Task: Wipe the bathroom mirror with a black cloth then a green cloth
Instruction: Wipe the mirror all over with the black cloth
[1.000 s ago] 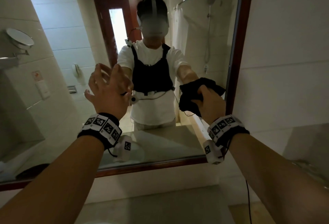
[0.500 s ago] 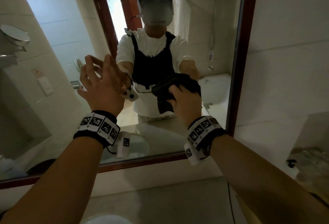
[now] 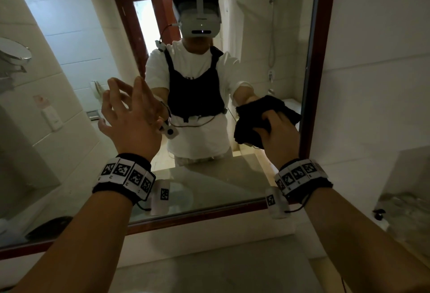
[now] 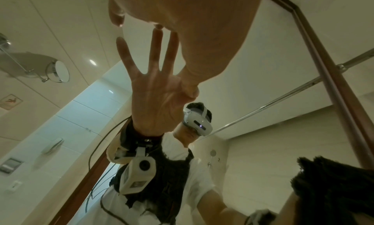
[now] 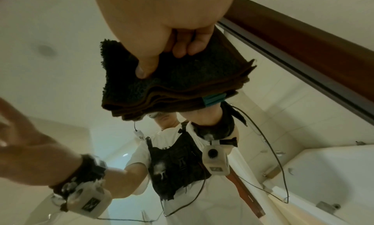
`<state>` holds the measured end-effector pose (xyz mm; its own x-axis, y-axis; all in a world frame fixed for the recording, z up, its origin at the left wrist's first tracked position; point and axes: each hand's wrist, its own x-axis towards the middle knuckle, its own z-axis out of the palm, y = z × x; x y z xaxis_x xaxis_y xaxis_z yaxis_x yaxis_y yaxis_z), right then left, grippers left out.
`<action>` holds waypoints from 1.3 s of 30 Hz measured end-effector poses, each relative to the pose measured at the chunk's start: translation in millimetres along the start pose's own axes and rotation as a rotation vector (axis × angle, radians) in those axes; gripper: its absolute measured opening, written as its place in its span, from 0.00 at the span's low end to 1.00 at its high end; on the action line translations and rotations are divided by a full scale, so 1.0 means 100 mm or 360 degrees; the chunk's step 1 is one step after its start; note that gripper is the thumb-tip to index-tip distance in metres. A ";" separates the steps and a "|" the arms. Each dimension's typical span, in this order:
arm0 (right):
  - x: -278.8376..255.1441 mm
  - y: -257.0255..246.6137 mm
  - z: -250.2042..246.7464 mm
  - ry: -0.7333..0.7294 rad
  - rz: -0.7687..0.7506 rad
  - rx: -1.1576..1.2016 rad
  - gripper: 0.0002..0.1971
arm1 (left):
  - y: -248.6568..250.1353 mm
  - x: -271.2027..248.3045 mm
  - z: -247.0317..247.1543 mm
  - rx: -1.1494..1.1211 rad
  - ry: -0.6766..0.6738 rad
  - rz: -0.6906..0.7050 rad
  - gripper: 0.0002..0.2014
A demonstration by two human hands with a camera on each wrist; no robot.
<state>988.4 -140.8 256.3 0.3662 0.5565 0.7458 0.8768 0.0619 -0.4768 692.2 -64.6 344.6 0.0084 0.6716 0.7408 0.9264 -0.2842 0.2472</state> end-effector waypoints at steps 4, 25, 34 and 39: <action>0.11 -0.08 -0.10 0.0043 0.0027 0.0047 0.09 | 0.00 -0.01 0.01 -0.0027 0.0017 0.0021 0.54; 0.36 -0.21 -0.22 0.0130 0.0064 0.0141 0.12 | -0.01 0.01 0.04 -0.0055 0.0031 0.0022 0.54; -0.15 -0.02 0.09 -0.0044 -0.0021 0.0056 0.08 | 0.01 -0.01 -0.01 -0.0054 -0.0006 0.0021 0.54; 0.18 -0.15 -0.13 0.0073 0.0035 0.0195 0.09 | 0.00 -0.01 -0.01 -0.0034 -0.0015 0.0023 0.55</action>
<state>985.8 -142.2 282.7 0.4014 0.5205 0.7536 0.8248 0.1525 -0.5445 692.0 -66.1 344.8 0.0252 0.6738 0.7385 0.9179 -0.3083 0.2500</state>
